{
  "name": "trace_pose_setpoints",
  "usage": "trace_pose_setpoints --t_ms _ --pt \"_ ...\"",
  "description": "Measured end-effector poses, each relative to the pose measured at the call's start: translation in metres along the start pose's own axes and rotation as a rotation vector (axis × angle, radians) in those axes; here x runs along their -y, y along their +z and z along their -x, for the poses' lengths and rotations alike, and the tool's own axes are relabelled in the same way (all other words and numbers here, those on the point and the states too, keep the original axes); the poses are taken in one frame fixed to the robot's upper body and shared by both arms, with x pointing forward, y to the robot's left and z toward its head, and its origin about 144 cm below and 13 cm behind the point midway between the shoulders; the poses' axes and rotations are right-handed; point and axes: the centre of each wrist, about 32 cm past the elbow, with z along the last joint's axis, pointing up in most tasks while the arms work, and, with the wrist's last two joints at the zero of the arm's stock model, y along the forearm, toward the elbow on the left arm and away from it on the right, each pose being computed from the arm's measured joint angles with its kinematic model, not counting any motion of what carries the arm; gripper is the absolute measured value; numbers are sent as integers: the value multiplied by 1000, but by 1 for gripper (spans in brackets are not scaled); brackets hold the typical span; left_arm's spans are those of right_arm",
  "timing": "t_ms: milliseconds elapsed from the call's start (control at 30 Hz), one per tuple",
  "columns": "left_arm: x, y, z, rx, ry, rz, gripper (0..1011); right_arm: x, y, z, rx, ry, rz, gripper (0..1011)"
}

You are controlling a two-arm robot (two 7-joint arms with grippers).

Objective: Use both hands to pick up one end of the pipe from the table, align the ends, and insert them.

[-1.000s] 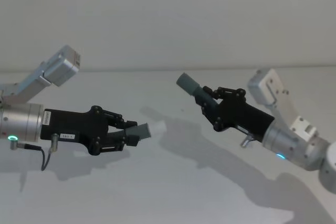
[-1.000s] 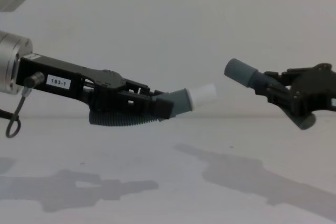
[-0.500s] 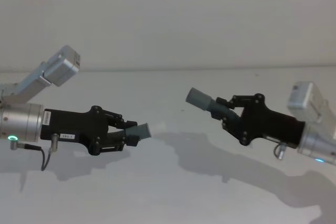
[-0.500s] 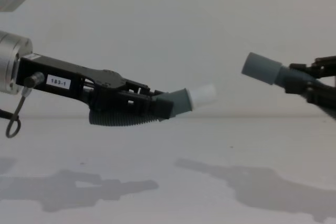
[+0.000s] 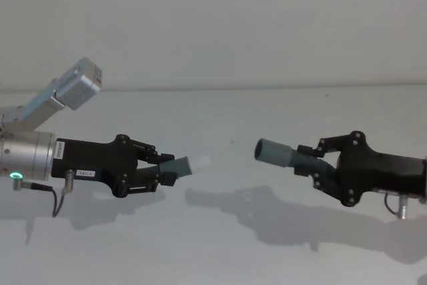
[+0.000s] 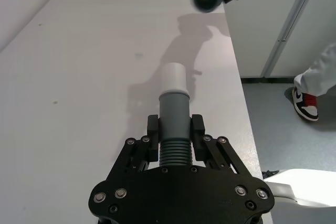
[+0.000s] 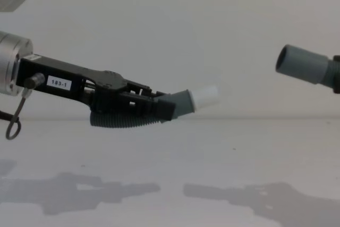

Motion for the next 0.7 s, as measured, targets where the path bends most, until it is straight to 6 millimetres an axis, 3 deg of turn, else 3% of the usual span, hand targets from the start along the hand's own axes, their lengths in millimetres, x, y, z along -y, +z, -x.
trace_pose_setpoints --t_ms 300,700 --pt "0 0 0 0 0 0 327 -2 5 -5 32 94 -86 226" --pt "0 0 0 0 0 0 327 -28 10 -11 80 171 -179 226"
